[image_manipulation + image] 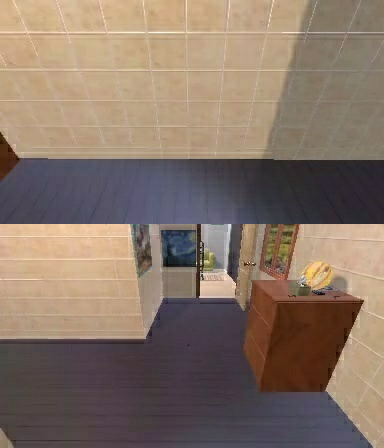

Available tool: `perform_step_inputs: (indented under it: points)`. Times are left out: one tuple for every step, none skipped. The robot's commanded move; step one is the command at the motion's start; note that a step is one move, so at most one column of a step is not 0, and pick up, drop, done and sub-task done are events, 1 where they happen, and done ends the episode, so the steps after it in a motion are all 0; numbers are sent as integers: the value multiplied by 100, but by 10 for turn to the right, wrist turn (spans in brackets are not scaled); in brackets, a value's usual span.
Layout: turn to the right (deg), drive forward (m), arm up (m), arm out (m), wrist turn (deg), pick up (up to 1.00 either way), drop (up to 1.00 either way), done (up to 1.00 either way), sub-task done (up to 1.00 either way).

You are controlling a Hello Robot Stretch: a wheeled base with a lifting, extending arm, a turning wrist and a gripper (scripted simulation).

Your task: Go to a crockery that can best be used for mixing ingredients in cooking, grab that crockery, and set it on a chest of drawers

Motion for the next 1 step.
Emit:
perform_step_inputs:
  points:
    - [0, 100, 0, 0, 0, 0, 0, 0, 0]
